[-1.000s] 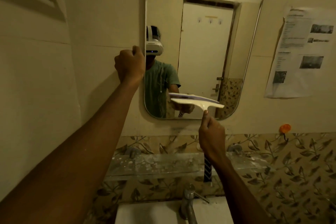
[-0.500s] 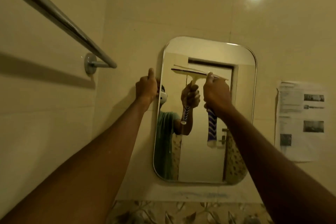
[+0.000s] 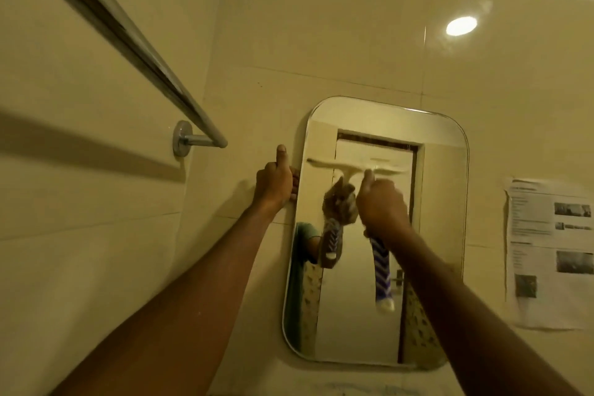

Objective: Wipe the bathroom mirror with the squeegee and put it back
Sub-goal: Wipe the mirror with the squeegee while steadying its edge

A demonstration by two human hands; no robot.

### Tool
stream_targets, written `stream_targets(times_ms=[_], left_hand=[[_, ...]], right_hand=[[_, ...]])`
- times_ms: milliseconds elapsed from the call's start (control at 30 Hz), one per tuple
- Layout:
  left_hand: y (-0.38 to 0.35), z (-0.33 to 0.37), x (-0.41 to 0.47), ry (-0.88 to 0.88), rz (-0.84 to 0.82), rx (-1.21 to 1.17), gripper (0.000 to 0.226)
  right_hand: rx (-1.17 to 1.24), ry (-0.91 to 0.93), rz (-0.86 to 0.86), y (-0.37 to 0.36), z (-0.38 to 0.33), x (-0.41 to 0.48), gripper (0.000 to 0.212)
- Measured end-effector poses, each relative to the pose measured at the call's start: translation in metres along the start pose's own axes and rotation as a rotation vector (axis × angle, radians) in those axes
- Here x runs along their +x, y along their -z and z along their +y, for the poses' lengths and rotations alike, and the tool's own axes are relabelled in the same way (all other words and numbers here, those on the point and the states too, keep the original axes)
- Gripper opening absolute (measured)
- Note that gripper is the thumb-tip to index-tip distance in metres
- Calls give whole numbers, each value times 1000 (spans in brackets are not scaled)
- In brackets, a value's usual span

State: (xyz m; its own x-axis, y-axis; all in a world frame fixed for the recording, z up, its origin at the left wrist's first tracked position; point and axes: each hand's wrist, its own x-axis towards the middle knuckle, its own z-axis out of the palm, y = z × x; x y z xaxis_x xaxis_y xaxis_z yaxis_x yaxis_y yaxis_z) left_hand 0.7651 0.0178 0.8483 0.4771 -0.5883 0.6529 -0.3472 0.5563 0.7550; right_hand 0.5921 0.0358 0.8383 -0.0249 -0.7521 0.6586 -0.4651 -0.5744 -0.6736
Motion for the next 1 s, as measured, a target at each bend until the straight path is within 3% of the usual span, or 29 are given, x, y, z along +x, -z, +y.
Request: stream_targets(times_ms=[133,300,400,533,733,1000], left_hand=[[3,-1,-1,12,-28,-30,73],[-2,-7,1,-9,5,19,68],[-1,-8,2,-17,23,77,70],[0,-9,6,12,-56,-44,75],[3,-14,8,35,-51,-93,70],[0,-15,7,45,-61,-165,72]], right_hand=[[-54,-24,-30,3,9,-18,47],[-86,183,73,32,-57,44,35],[-80,148,100,32,-83,75,35],[-102,168,65,7,-52,46,38],[-64,26,-50,-21,13,-32,46],[-69,109,73,20,-41,47,42]])
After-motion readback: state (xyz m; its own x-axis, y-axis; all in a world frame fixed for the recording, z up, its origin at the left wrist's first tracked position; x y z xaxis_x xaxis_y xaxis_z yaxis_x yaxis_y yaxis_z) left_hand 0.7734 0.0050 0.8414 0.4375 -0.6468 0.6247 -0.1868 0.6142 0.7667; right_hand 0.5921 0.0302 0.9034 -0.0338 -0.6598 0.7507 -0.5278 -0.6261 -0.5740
